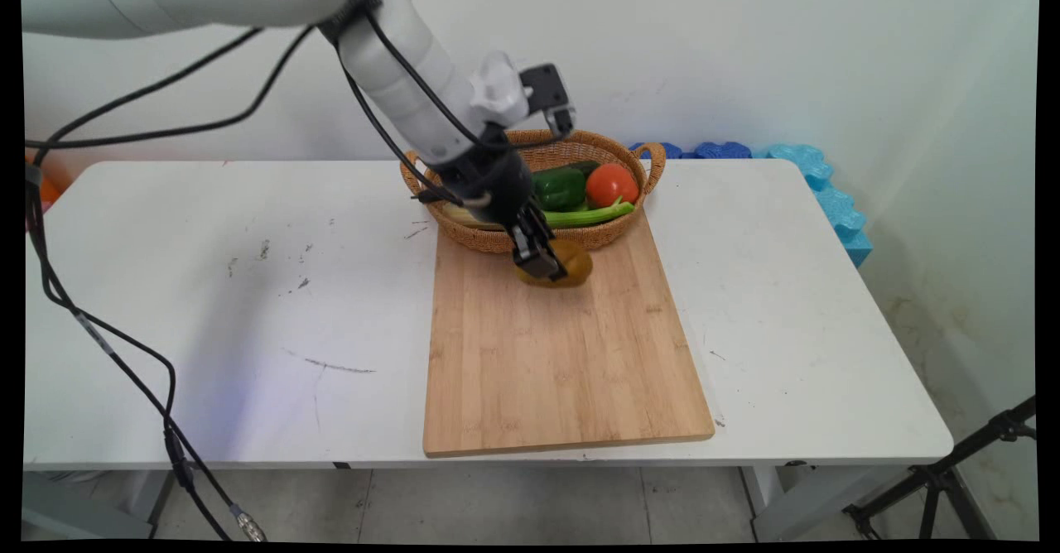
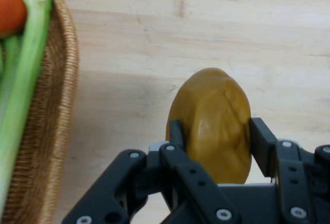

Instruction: Place the picked object on the cutting board

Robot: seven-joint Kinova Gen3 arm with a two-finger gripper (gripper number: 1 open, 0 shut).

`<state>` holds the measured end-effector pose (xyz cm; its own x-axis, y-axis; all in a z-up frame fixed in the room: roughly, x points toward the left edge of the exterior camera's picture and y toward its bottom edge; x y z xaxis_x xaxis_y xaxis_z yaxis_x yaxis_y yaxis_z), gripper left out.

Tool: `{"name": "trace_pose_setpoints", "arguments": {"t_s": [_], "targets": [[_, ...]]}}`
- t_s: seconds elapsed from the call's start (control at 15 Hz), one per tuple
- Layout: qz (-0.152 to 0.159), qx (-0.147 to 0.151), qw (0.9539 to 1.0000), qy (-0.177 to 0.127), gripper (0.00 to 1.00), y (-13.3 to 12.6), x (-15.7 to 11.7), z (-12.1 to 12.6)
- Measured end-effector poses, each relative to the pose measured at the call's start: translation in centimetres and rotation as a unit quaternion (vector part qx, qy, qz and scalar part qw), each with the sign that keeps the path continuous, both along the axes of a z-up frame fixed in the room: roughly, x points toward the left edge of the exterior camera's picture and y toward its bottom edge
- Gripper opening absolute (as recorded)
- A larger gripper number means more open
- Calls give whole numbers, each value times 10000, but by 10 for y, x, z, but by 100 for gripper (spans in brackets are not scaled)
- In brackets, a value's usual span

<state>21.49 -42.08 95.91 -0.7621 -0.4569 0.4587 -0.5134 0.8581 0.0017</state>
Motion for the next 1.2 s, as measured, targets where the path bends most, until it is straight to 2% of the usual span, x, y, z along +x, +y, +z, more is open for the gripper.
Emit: {"name": "trace_pose_setpoints", "arguments": {"t_s": [0.67, 1.2], "targets": [[268, 164, 9994, 111, 0, -4, -31, -54], [474, 119, 9986, 216, 0, -24, -47, -88]]}}
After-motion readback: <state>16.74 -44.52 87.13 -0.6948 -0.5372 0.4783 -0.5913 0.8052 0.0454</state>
